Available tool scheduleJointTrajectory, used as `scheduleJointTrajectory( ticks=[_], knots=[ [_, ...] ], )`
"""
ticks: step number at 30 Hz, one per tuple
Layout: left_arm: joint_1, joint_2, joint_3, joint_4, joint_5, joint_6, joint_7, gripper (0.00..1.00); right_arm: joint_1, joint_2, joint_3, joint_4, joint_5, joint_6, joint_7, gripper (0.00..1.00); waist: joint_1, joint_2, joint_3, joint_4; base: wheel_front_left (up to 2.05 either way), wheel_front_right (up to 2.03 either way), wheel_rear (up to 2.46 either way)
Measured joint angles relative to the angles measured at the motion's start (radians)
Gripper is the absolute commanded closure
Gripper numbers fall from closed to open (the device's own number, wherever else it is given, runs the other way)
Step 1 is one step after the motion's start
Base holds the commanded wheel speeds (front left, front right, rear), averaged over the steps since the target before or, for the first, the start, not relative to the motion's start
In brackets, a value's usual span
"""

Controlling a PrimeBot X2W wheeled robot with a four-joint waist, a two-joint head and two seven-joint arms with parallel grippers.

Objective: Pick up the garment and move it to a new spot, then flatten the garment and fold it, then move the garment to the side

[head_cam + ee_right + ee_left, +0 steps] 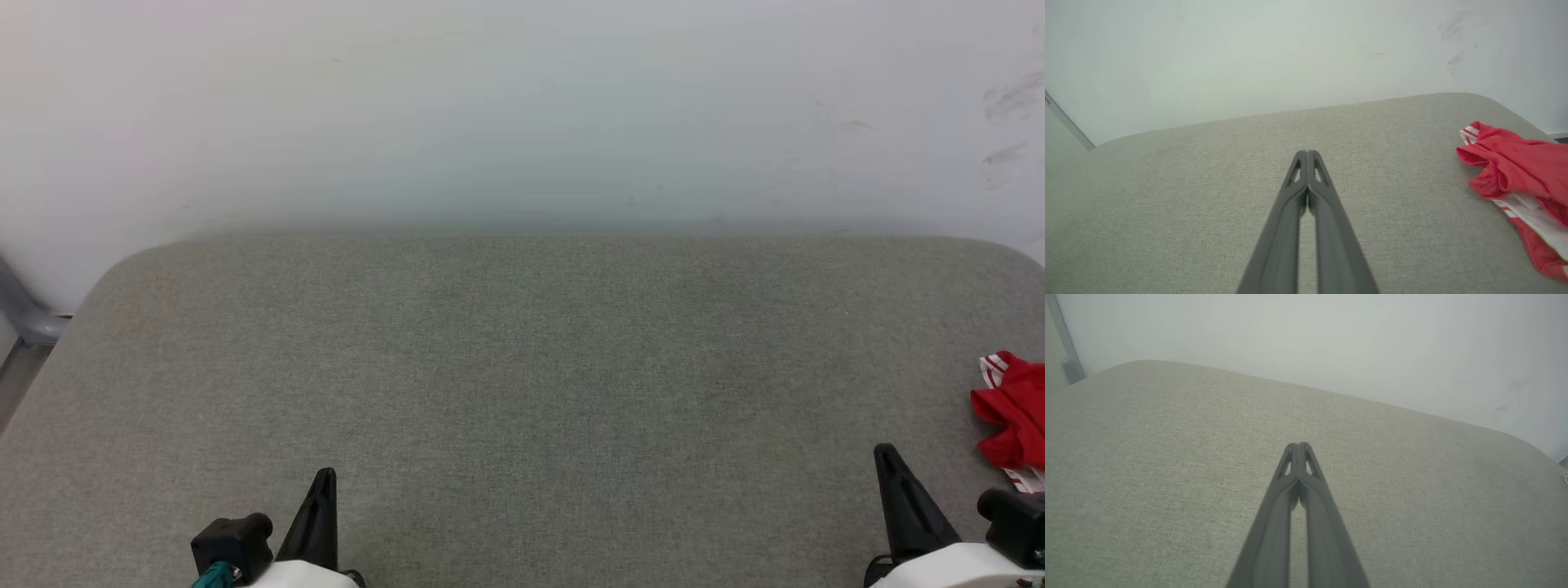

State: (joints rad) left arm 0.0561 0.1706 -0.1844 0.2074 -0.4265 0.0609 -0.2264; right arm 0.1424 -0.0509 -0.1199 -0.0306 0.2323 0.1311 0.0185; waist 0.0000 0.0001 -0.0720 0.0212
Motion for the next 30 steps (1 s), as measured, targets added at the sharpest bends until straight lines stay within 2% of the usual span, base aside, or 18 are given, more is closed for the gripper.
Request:
scheduleJointTrajectory(
  ticks=[15, 30],
  knots=[
    [-0.026, -0.024, 0.06, 0.008, -0.237, -0.037, 0.066, 1.0, -0.042, 0.0, 0.004, 0.048, 0.279, 0.0, 0.014, 1.0, 0.0, 0.0, 0.009, -0.003, 0.0, 0.0, 0.0],
    [-0.054, -0.048, 0.108, 0.013, -0.435, -0.07, 0.124, 1.0, -0.084, 0.0, 0.005, 0.096, 0.508, 0.0, 0.03, 1.0, 0.0001, 0.0, 0.019, -0.005, 0.0, 0.0, 0.0]
  ],
)
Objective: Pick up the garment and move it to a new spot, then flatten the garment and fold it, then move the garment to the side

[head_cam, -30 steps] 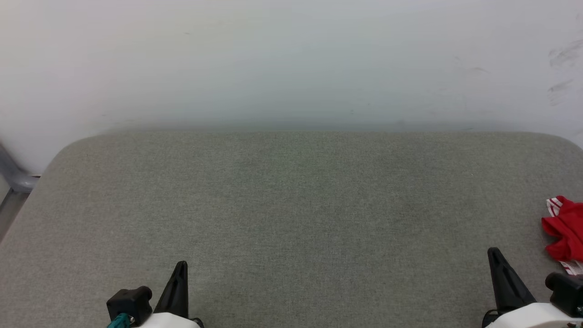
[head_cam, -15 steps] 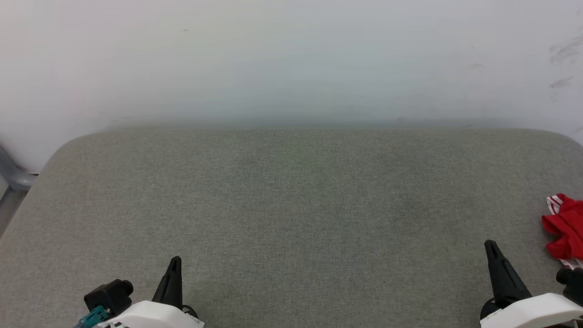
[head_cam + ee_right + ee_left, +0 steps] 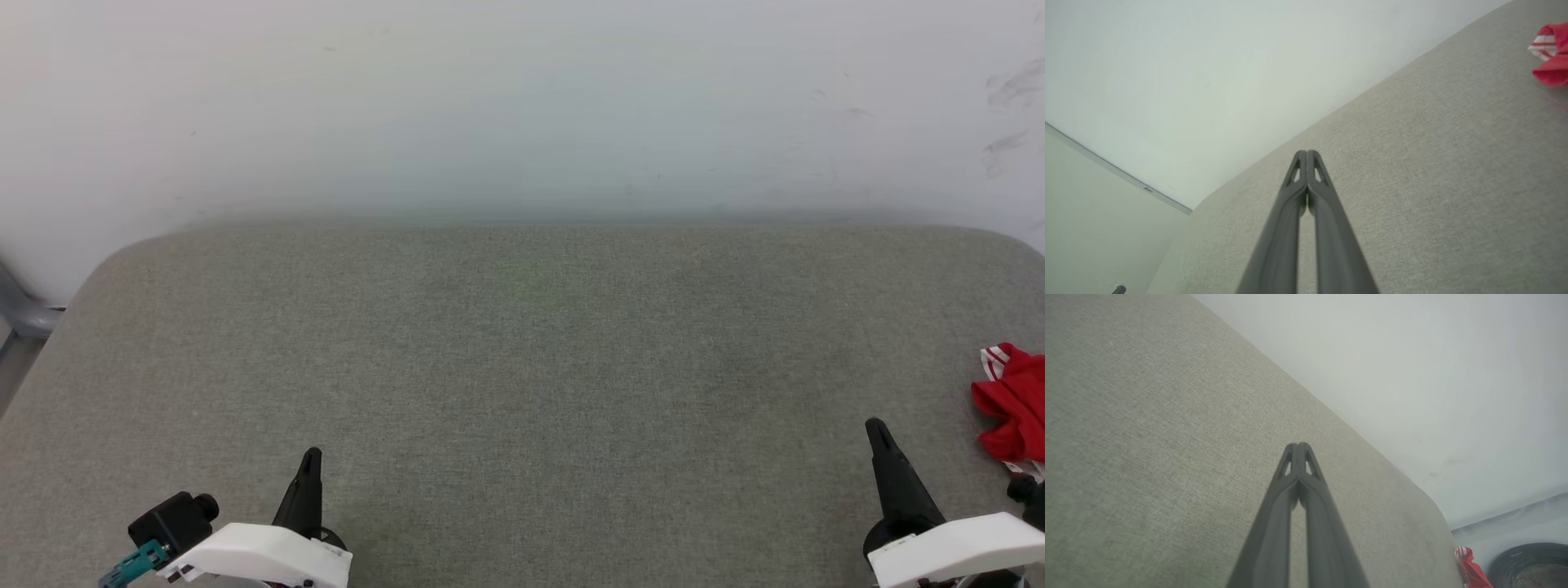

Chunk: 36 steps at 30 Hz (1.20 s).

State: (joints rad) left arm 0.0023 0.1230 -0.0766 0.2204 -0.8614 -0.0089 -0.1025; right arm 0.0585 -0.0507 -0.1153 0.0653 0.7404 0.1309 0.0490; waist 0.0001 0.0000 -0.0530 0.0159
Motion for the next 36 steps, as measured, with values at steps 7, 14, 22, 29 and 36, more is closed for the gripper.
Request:
scheduleJointTrajectory(
  ticks=[7, 14, 22, 29, 36],
  knots=[
    [-0.011, -0.006, 0.022, 0.003, -0.083, -0.014, 0.022, 1.0, -0.018, 0.0, 0.0, 0.02, 0.097, 0.0, 0.006, 1.0, 0.0, 0.0, 0.004, -0.001, 0.0, 0.0, 0.0],
    [-0.023, -0.012, 0.042, 0.005, -0.16, -0.026, 0.047, 1.0, -0.034, 0.0, 0.0, 0.039, 0.185, 0.0, 0.014, 1.0, 0.0, 0.0, 0.009, -0.002, 0.0, 0.0, 0.0],
    [-0.032, -0.022, 0.061, 0.008, -0.241, -0.037, 0.07, 1.0, -0.049, 0.0, 0.0, 0.059, 0.281, 0.0, 0.02, 1.0, 0.0, 0.0, 0.014, -0.004, 0.0, 0.0, 0.0],
    [-0.044, -0.03, 0.081, 0.01, -0.307, -0.05, 0.09, 1.0, -0.061, 0.0, 0.0, 0.074, 0.357, 0.0, 0.025, 1.0, -0.0001, 0.0, 0.018, -0.005, 0.0, 0.0, 0.0],
    [-0.051, -0.036, 0.095, 0.012, -0.37, -0.059, 0.108, 1.0, -0.08, 0.0, 0.0, 0.09, 0.43, 0.0, 0.031, 1.0, -0.0001, 0.0, 0.023, -0.006, 0.0, 0.0, 0.0]
  ],
)
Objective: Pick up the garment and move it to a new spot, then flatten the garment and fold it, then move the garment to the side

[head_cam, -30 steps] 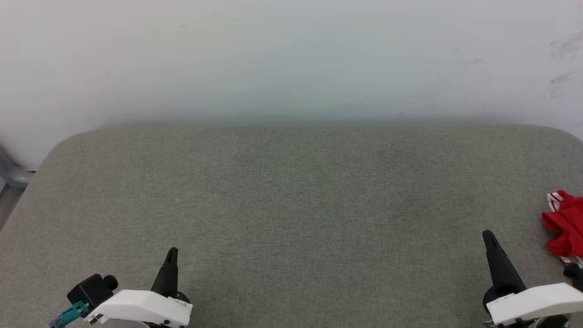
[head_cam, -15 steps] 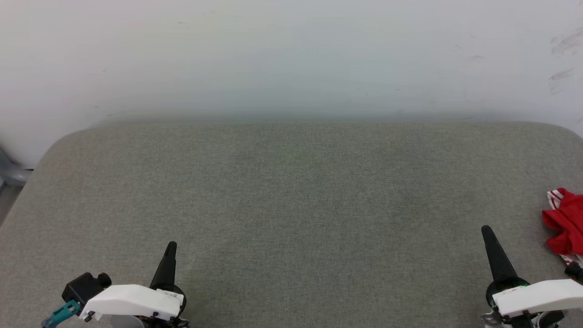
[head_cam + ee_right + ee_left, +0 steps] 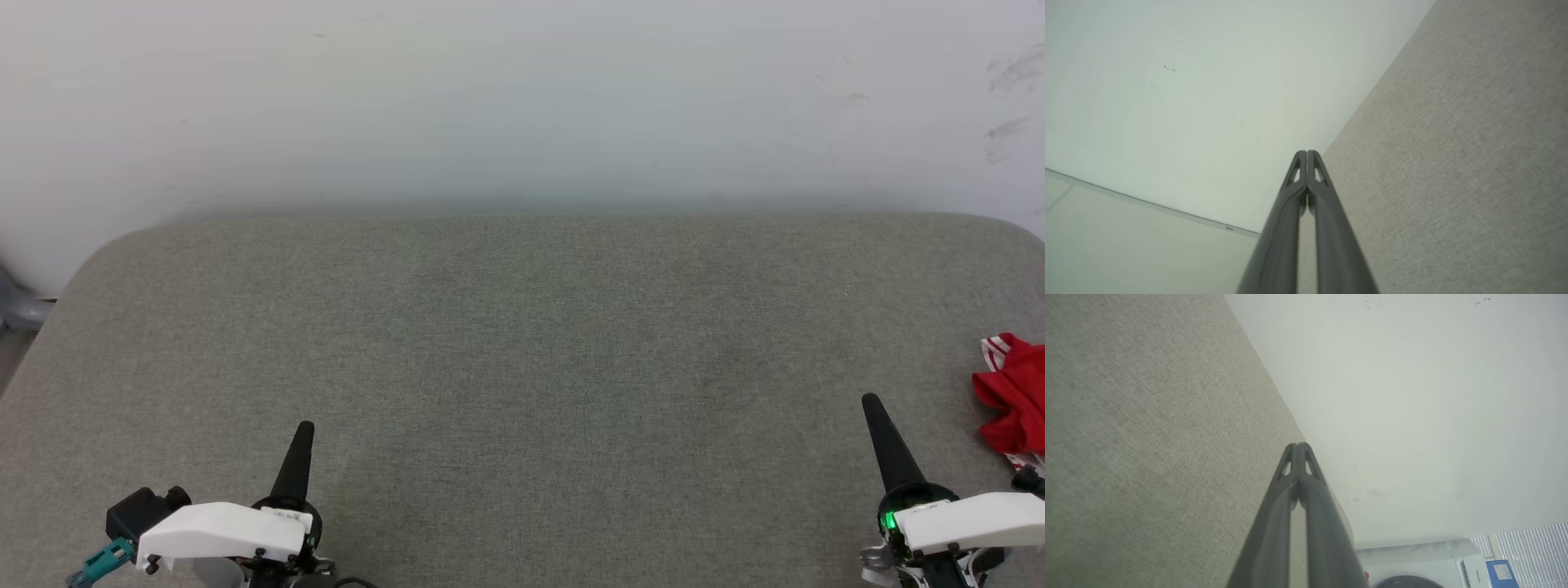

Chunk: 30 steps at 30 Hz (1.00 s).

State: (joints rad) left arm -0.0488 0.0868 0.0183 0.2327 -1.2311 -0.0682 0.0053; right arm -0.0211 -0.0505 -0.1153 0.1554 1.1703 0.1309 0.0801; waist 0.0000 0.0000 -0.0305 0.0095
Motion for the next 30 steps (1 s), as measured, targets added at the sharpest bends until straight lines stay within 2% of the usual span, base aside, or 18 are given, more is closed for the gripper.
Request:
scheduleJointTrajectory(
  ticks=[30],
  knots=[
    [-0.035, -0.023, 0.059, 0.007, -0.231, -0.038, 0.066, 1.0, -0.051, 0.0, 0.001, 0.055, 0.268, 0.0, 0.019, 1.0, 0.0, 0.0001, 0.019, -0.005, 0.0, 0.0, 0.0]
  ],
)
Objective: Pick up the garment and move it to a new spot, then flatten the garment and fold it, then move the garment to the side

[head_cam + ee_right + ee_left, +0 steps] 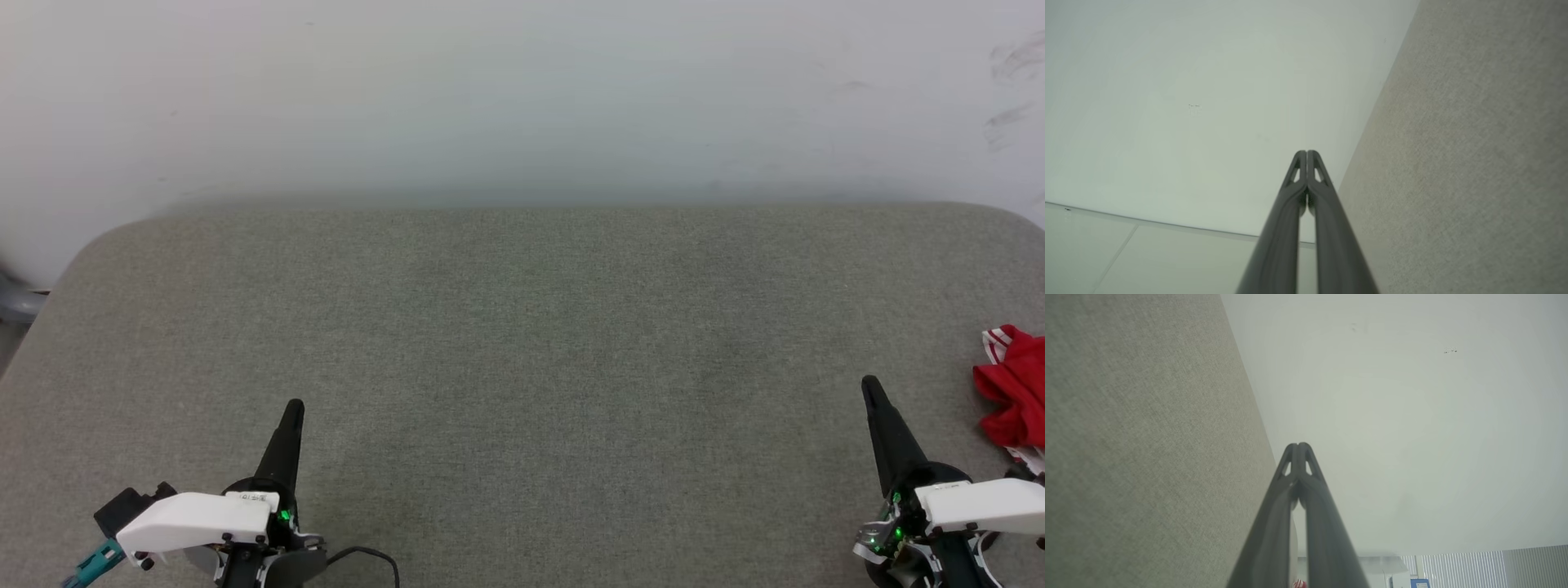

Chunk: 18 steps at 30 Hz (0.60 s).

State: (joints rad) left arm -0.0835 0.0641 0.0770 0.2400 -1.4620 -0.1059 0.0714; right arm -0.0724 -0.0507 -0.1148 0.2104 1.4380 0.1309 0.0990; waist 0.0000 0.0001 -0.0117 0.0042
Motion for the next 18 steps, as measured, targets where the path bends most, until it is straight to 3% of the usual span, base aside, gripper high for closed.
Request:
scheduleJointTrajectory(
  ticks=[18],
  knots=[
    [-0.017, -0.011, 0.029, 0.004, -0.114, -0.017, 0.032, 1.0, -0.025, 0.0, 0.0, 0.026, 0.132, 0.0, 0.012, 1.0, 0.0, -0.0001, 0.011, -0.003, 0.0, 0.0, 0.0]
  ],
)
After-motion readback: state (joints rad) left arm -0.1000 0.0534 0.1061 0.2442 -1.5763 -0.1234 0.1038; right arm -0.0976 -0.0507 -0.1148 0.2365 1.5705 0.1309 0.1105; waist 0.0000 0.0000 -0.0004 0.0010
